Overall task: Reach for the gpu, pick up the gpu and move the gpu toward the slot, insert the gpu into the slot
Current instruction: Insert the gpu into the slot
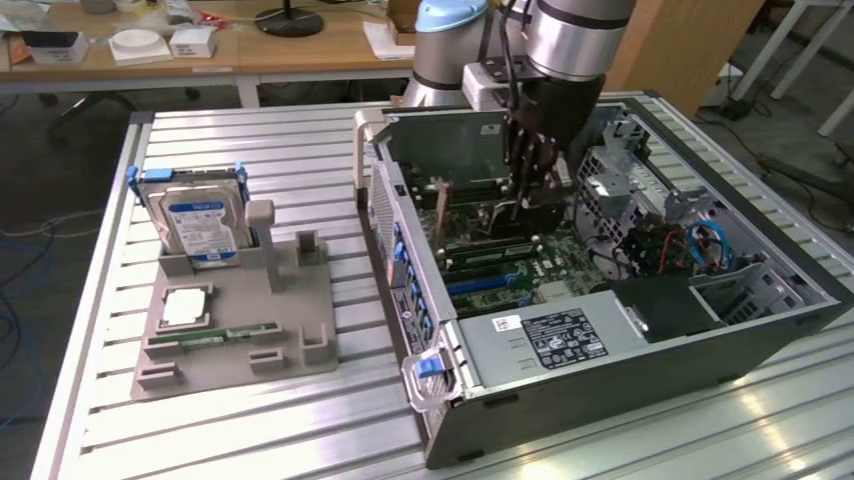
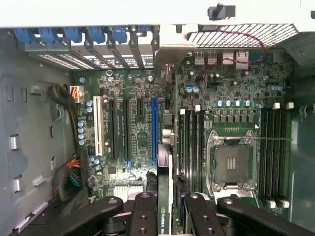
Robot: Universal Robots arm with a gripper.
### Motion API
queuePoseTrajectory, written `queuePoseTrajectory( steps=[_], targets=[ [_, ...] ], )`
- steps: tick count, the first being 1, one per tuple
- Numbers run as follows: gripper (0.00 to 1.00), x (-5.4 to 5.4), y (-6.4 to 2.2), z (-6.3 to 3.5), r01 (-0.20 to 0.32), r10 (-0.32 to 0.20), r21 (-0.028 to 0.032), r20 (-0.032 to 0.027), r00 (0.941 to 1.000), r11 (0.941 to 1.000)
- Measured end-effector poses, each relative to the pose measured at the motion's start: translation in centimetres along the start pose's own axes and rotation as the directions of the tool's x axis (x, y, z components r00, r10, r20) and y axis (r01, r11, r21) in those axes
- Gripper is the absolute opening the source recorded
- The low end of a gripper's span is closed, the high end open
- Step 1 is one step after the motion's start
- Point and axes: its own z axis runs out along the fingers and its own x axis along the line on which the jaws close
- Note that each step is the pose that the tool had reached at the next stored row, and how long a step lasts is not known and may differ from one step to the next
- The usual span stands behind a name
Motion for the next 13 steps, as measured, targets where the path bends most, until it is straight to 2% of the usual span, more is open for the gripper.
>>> queuePoseTrajectory(
  steps=[9, 13],
  targets=[
    [0.26, 0.4, 0.02, 1.26, 0.000, 0.000, 0.0003, 0.0010, 1.0000, 1.0000],
    [0.26, 1.1, -0.01, 1.53, 0.000, 0.000, 0.0003, 0.0014, 1.0000, 1.0000]
  ],
)
